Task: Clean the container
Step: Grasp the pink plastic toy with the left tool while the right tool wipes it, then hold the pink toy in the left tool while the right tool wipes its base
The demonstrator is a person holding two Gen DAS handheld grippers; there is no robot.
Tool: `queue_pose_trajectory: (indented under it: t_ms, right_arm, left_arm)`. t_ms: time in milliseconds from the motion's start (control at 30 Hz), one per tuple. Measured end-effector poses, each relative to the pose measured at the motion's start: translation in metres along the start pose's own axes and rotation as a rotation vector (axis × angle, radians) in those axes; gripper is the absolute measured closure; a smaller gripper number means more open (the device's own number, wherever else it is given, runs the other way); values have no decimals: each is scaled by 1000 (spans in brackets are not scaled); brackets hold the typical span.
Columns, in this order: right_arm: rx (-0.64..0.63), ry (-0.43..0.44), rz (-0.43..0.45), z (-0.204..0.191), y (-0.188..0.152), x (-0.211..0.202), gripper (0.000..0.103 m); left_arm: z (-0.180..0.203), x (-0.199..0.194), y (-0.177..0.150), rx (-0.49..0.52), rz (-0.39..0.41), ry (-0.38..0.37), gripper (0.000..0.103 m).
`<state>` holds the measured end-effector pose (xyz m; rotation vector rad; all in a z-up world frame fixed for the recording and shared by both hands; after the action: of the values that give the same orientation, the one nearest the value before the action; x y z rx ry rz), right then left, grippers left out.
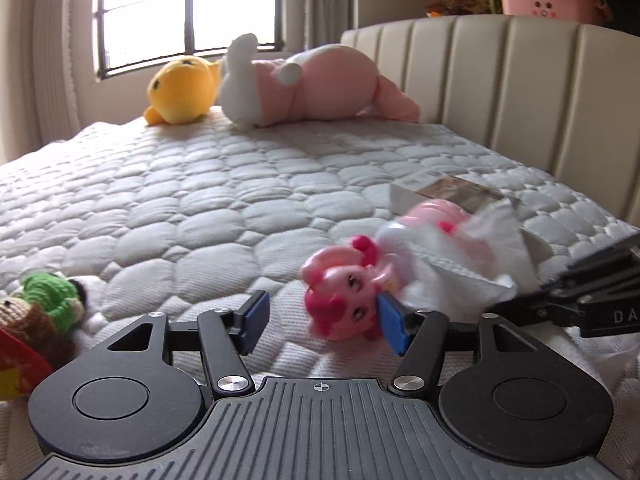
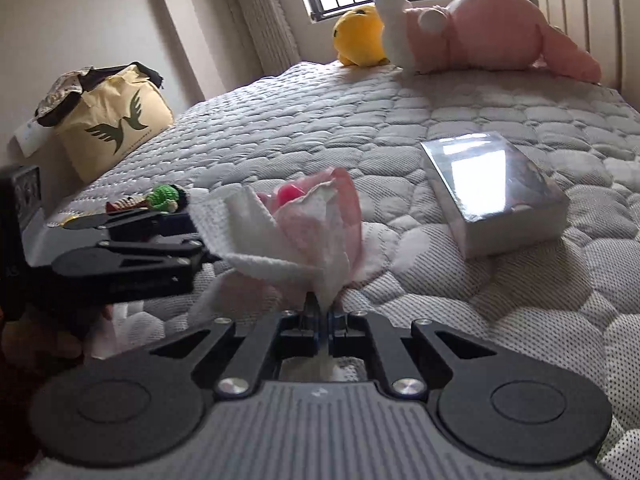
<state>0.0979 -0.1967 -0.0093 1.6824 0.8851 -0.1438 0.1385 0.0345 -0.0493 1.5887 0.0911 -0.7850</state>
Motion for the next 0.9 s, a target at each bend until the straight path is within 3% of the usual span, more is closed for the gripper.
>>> queue_pose_trajectory:
  t_ms: [133, 300, 467, 633, 733, 900]
  right_arm:
    - [26, -12, 3, 6, -2, 1, 98]
    - [58, -26, 6, 14, -4, 2, 98]
    - [-49, 97, 38, -39, 36, 26, 98]
    - [-194, 24, -66, -69, 41, 95, 98]
    - [-186, -12, -109, -58, 25, 107, 98]
    - [-129, -51, -131, -22, 4, 84, 98]
  left_arm:
    - [-9, 1, 4, -37, 9, -16, 39]
    - [7, 0, 3, 102, 17, -39, 37]
    - [19, 10, -7, 179, -13, -34, 35]
    - [18, 6, -14, 209, 4, -11, 34]
    - [13, -2, -16, 251, 34, 26, 32]
    - [9, 7, -14, 259, 28, 18, 30]
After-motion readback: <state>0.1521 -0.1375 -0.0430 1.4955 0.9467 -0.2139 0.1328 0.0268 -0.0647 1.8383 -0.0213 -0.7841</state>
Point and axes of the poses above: each gripper's, at about its wrist camera, not at the fingertips, and x roughly the way its jaws point, z to its right, y to its top, the point moved 3 cm from there along x, roughly the way its jaws point, and after that the axes turned 3 degrees about -y, right-handed, at the moved point
